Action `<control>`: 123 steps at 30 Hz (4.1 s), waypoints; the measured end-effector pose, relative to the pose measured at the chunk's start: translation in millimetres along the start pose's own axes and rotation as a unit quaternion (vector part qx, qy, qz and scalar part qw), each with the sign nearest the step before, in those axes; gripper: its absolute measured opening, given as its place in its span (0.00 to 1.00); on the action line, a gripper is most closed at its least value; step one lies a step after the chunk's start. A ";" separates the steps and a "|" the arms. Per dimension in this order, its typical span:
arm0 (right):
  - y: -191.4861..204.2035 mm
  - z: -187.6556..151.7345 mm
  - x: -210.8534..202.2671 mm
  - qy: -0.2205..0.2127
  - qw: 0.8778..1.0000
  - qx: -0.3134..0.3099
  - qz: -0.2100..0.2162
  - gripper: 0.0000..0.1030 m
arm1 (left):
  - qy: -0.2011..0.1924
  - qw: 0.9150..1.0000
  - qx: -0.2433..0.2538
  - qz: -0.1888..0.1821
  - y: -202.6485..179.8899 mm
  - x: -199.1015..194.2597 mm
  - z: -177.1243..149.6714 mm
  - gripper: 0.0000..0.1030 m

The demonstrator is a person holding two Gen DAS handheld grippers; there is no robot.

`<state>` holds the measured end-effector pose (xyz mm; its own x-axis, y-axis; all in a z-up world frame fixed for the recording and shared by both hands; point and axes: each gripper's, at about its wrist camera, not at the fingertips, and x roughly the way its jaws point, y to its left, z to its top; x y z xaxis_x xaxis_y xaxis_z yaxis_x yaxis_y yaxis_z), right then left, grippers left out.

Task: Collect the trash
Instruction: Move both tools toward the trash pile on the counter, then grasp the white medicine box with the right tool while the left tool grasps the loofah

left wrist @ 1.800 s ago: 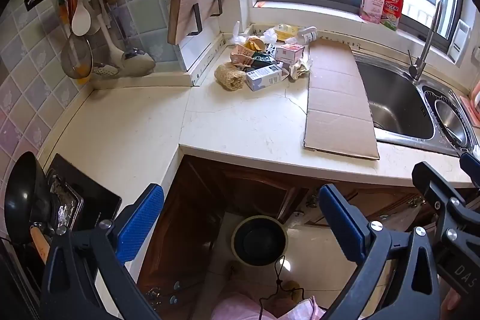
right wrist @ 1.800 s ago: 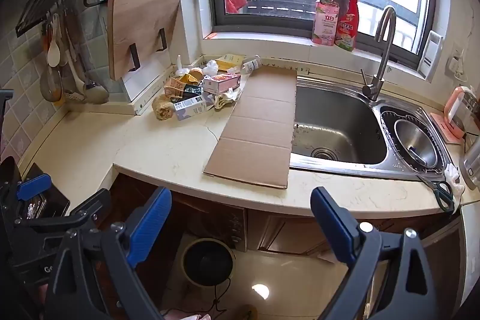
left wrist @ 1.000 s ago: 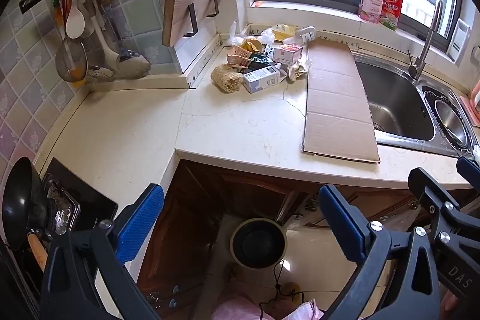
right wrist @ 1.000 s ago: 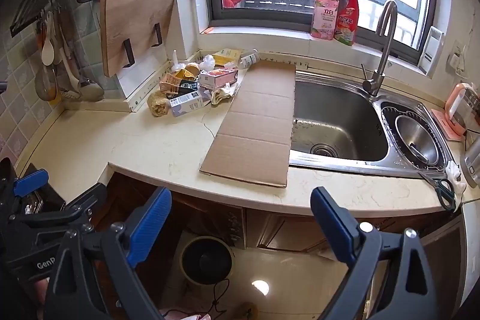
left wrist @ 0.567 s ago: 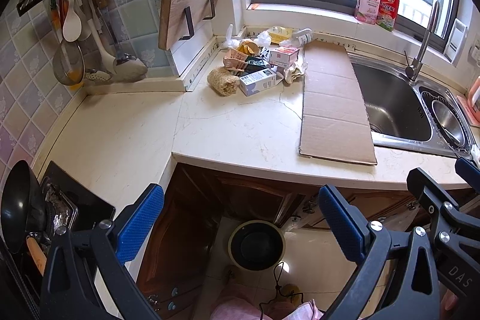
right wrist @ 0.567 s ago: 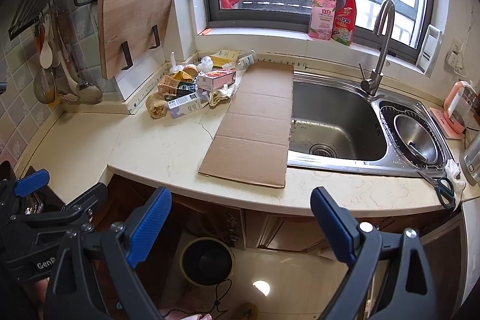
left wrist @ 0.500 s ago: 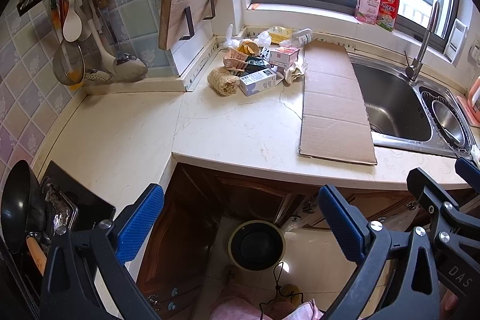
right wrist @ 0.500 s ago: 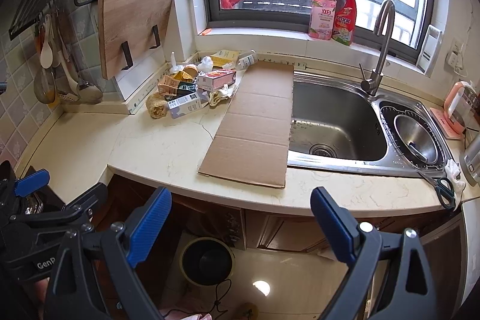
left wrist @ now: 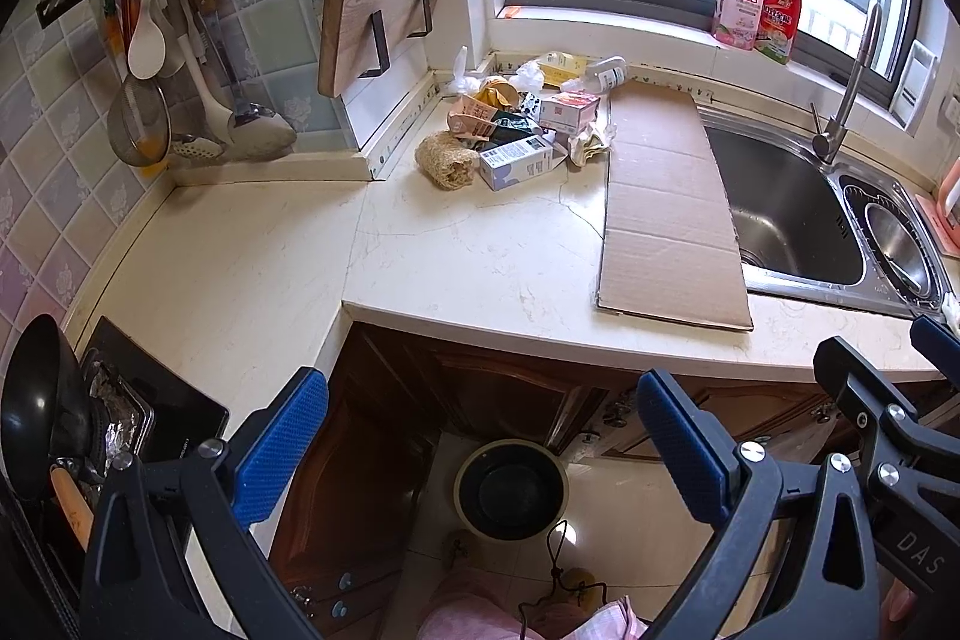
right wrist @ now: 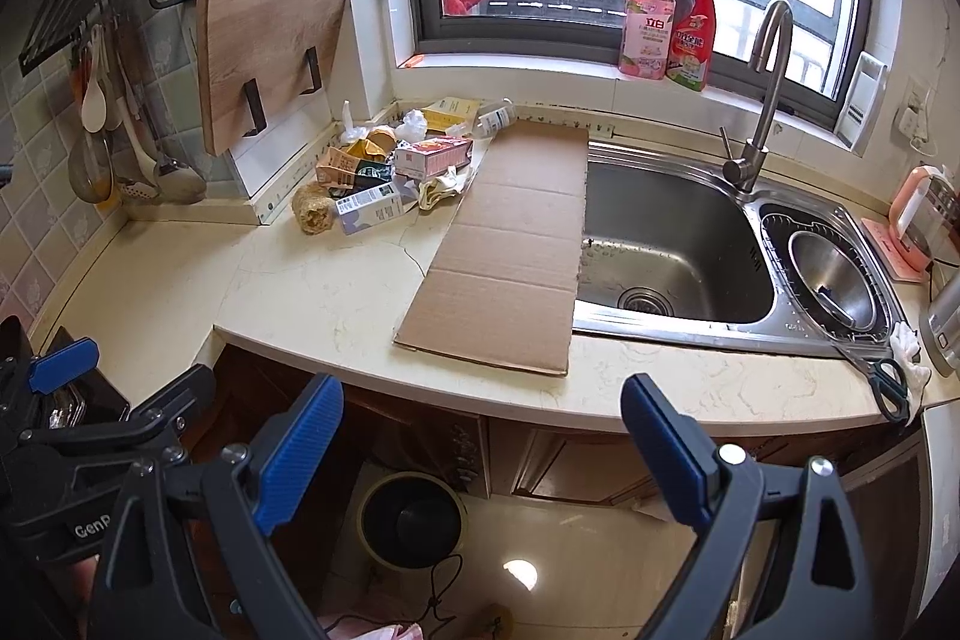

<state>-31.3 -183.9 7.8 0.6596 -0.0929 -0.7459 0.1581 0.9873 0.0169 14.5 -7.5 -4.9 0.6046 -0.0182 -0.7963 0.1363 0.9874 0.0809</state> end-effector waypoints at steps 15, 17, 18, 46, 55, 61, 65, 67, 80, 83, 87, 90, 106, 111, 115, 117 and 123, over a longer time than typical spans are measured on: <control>-2.1 6.0 6.9 0.004 1.000 -0.009 0.006 0.92 | 0.006 1.000 -0.005 0.008 -3.1 2.1 0.2 0.99; -1.3 8.4 7.9 0.004 1.000 -0.011 0.008 0.92 | 0.006 1.000 -0.005 0.011 -1.7 2.4 3.7 0.99; -1.2 9.8 8.3 0.004 1.000 -0.012 0.010 0.92 | 0.006 1.000 -0.006 0.011 -1.2 2.4 4.8 0.99; 43.2 79.1 52.9 0.005 1.000 -0.020 0.007 0.92 | -0.004 1.000 0.005 0.000 41.9 48.6 98.0 0.99; 42.4 110.5 98.1 0.039 0.998 -0.001 0.039 0.92 | -0.003 1.000 -0.012 -0.012 62.2 114.0 135.3 0.99; 44.7 140.7 153.6 0.071 0.995 0.022 0.061 0.91 | -0.012 1.000 -0.014 -0.007 72.3 172.0 151.8 0.94; 52.7 164.1 203.6 0.101 0.990 0.047 0.083 0.89 | -0.015 0.999 -0.030 -0.009 82.8 212.4 167.9 0.92; 56.5 173.4 226.1 0.113 0.988 0.059 0.089 0.88 | -0.023 0.999 -0.040 -0.012 87.2 227.4 172.4 0.92; 92.9 190.6 364.9 0.214 0.955 0.160 0.125 0.80 | -0.027 0.998 -0.055 -0.020 95.9 276.1 180.1 0.92; 103.4 187.2 378.2 0.231 0.952 0.162 0.119 0.76 | -0.019 0.998 -0.053 -0.020 98.0 283.6 180.1 0.92; 113.3 180.7 392.6 0.254 0.950 0.148 0.105 0.58 | -0.007 0.998 -0.055 -0.026 98.4 291.6 181.8 0.92; 107.3 174.2 391.8 0.262 0.943 0.165 0.120 0.48 | 0.001 0.998 -0.057 -0.033 94.3 297.6 184.2 0.92; 68.9 134.7 336.7 0.264 0.937 0.174 0.148 0.40 | 0.058 0.997 -0.050 -0.023 60.5 347.6 196.5 0.55; 61.3 124.9 315.0 0.262 0.936 0.170 0.161 0.39 | 0.066 0.996 -0.056 -0.029 62.0 346.4 189.1 0.37; 49.8 119.1 296.8 0.258 0.935 0.172 0.173 0.39 | 0.062 0.994 -0.072 -0.049 67.0 330.5 183.4 0.32; 44.6 120.7 286.0 0.252 0.935 0.169 0.183 0.39 | 0.055 0.993 -0.081 -0.059 70.7 315.1 179.2 0.31; 36.6 121.4 245.7 0.231 0.939 0.149 0.209 0.39 | 0.038 0.990 -0.104 -0.088 79.5 259.2 162.1 0.31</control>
<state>225.7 -186.3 -94.0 0.3319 0.4275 -0.8409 0.2005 0.8391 0.5057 309.3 40.7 -107.6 0.5245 -0.1893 -0.8301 0.0656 0.9811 -0.1822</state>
